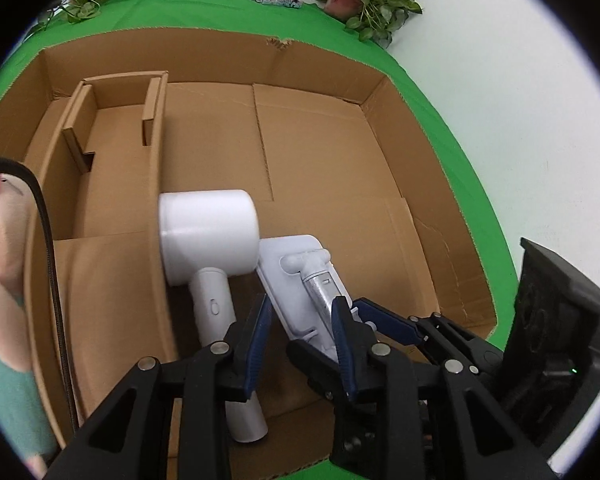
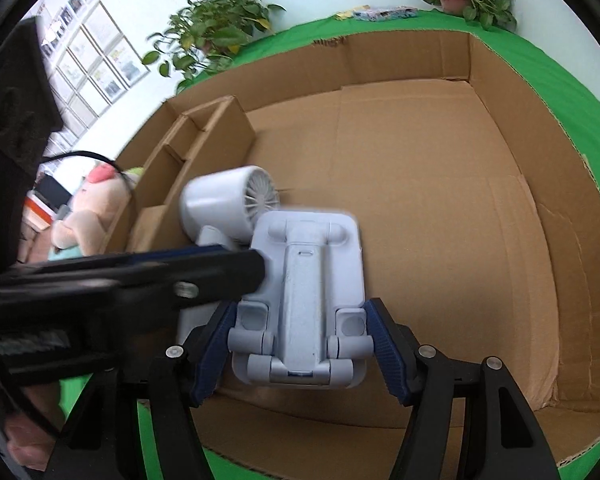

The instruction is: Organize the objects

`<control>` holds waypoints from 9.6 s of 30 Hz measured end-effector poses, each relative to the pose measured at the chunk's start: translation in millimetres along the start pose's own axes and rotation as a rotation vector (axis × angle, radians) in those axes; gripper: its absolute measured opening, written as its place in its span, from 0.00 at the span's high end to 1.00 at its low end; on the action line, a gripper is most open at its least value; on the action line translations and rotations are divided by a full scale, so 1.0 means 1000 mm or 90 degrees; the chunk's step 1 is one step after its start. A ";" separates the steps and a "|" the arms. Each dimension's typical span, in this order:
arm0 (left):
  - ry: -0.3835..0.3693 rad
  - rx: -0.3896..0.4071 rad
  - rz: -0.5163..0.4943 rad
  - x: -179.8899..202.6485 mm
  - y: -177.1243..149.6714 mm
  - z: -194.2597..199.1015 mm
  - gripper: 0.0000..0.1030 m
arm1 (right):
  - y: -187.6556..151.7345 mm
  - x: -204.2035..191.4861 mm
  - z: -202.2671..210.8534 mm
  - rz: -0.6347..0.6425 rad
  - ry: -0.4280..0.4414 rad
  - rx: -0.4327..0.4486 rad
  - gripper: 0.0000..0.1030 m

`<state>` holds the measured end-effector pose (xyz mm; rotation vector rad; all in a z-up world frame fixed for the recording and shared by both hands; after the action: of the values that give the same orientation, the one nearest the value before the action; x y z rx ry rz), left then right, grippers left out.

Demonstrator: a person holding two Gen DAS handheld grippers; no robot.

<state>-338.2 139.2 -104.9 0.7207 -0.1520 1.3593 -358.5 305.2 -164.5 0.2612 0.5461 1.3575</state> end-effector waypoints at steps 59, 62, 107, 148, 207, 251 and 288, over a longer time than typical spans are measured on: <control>0.224 0.343 -0.176 0.042 -0.093 0.103 0.17 | -0.088 0.006 0.169 0.139 -0.145 0.275 0.01; 0.208 0.320 -0.171 0.038 -0.102 0.097 0.17 | -0.113 0.015 0.175 0.165 -0.163 0.276 0.01; -0.186 0.044 -0.007 0.050 -0.192 0.004 0.17 | -0.228 -0.026 0.152 0.208 -0.022 0.163 0.07; -0.187 0.049 -0.002 0.077 -0.191 -0.005 0.55 | -0.240 -0.033 0.128 0.129 0.068 0.084 0.37; -0.177 0.009 -0.049 0.147 0.010 0.009 0.64 | -0.005 0.051 0.146 0.054 0.045 0.079 0.39; -0.025 0.023 0.003 0.061 0.007 0.013 0.49 | -0.006 0.093 0.042 0.048 -0.053 -0.064 0.41; 0.208 0.279 -0.065 -0.003 -0.045 0.114 0.47 | -0.013 0.079 0.044 0.094 -0.106 -0.007 0.24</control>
<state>-263.4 72.1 -34.6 0.8426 0.4499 1.4072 -315.6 384.9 -150.6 0.4089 0.3864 1.4655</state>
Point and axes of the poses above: each gripper's, at about its wrist camera, not at the fingertips, and z roughly against the way its jaws point, x to its right, y to its top, the point moved 7 cm from there along -z, roughly the way its jaws point, and after that the axes turned 6 degrees about -y, right-handed, at the moved point
